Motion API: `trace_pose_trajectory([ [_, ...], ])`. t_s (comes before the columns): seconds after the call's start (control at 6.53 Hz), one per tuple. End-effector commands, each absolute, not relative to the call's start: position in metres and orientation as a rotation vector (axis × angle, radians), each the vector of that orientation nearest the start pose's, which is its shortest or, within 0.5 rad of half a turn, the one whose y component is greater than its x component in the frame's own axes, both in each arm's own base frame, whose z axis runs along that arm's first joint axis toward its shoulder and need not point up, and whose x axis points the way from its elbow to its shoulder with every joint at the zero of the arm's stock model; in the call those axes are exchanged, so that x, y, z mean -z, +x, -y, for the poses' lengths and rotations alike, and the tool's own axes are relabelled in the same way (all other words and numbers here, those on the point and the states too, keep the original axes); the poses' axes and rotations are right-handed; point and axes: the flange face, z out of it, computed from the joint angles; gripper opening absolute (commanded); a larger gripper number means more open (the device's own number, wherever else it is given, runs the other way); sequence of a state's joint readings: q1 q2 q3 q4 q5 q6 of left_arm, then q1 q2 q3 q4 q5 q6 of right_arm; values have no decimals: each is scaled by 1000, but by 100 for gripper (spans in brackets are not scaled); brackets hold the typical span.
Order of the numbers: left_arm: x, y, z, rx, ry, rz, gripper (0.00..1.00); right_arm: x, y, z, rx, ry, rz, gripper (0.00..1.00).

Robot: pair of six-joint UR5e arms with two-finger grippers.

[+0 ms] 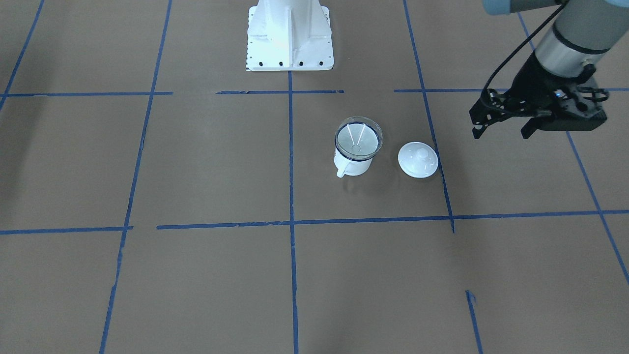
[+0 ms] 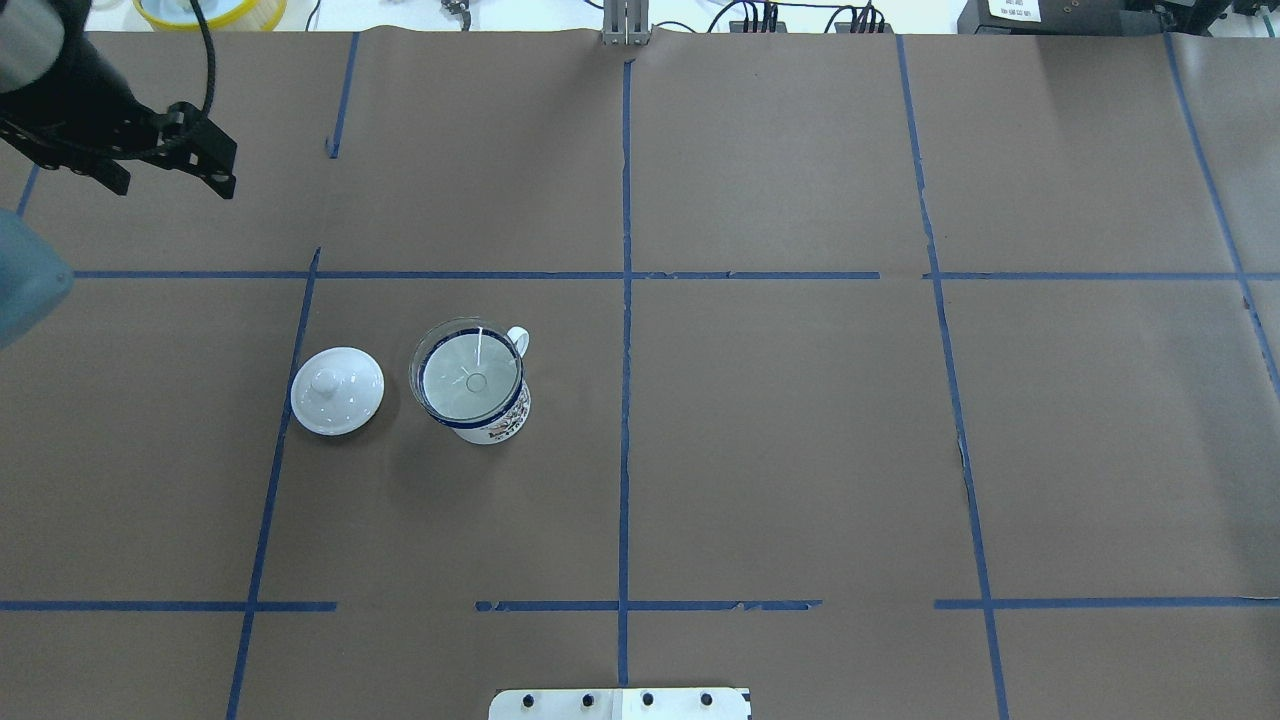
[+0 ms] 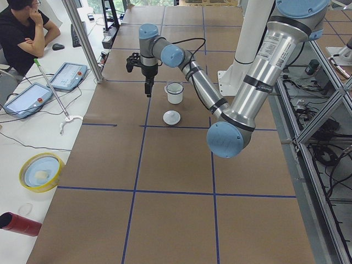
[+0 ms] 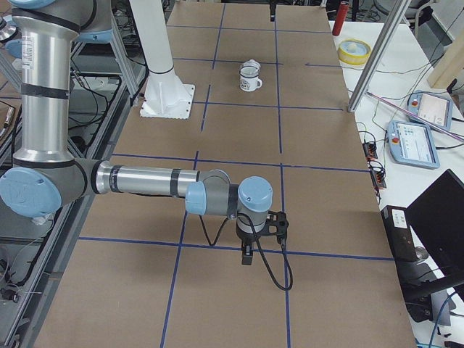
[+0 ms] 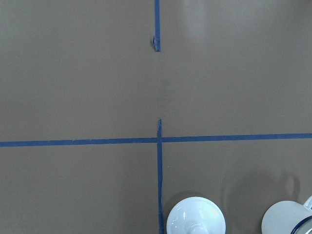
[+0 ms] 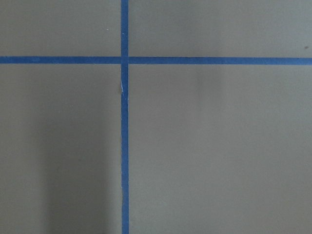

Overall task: Remove funnel from cup
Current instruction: 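Move the left gripper down over the glass funnel in the white mug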

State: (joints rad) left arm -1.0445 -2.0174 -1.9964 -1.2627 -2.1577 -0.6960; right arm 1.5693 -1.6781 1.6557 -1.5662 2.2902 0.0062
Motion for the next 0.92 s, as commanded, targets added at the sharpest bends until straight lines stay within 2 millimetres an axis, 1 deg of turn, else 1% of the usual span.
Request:
trace_pose_trajectory([
  [0.0,-261,258,517,-54,108,-772,100,-670,67,445,-10,-19,719,100],
  [0.15,-258,273,509,-72,94,-778,100,-671,67,445,-11,-20,719,100],
  [0.31,-260,297,504,-105,77,-780,100,-671,67,445,-11,-20,719,100],
  [0.46,-258,341,491,-113,32,-784,100,-671,67,445,-11,-20,719,100],
  [0.61,-256,361,479,-92,7,-780,100,-670,67,445,-10,-19,719,100],
  [0.77,-253,371,472,-105,11,-801,100,-671,67,445,-11,-20,719,100],
])
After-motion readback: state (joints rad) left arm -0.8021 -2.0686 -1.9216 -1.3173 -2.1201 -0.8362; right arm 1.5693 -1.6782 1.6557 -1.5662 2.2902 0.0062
